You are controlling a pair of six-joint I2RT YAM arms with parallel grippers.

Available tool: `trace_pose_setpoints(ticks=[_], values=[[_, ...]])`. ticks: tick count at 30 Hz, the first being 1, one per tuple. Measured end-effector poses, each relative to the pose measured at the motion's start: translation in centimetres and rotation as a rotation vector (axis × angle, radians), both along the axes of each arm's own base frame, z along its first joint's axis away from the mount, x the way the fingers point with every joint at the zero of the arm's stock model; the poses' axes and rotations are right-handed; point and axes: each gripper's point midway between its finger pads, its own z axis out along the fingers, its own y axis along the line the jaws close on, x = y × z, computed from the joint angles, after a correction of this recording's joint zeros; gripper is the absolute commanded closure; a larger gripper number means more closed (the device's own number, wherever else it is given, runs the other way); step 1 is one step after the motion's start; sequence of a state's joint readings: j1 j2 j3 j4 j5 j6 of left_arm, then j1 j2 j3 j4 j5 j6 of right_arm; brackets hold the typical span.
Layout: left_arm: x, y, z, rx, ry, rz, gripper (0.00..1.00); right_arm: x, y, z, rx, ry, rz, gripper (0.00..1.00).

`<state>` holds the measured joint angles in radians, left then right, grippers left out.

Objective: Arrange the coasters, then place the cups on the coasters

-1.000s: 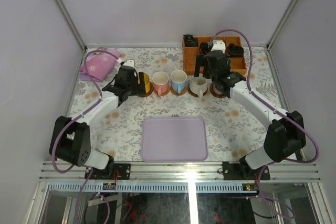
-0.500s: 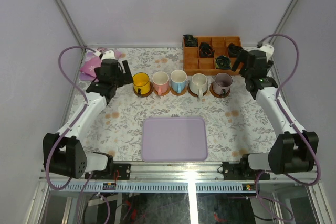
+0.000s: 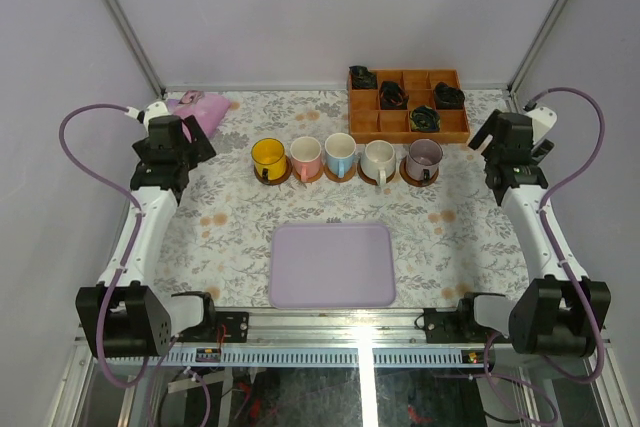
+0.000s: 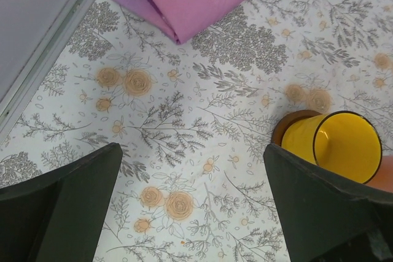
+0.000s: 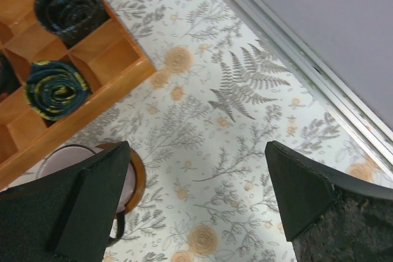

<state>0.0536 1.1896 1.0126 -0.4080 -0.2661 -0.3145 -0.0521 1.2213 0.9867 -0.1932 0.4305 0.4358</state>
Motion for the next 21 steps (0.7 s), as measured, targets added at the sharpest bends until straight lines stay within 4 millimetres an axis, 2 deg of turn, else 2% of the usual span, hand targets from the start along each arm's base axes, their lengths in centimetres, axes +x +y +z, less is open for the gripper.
trace_pose_setpoints(ticks=[5,11,21], values=[[-0.5,0.2,-0.8,-0.004,0.034,0.011,0.0,-1.7,-0.8,-0.6,-0.031,0.014,-0.044,0.01],[-1.0,0.2,-2.0,-0.019,0.061,0.028,0.0,-2.2,-1.3,-0.8,-0.05,0.022,-0.069,0.01],[-1.9,1.1,-1.7,0.006,0.047,0.078,0.0,-2.9,-1.6,-1.7,-0.058,0.046,-0.084,0.01]])
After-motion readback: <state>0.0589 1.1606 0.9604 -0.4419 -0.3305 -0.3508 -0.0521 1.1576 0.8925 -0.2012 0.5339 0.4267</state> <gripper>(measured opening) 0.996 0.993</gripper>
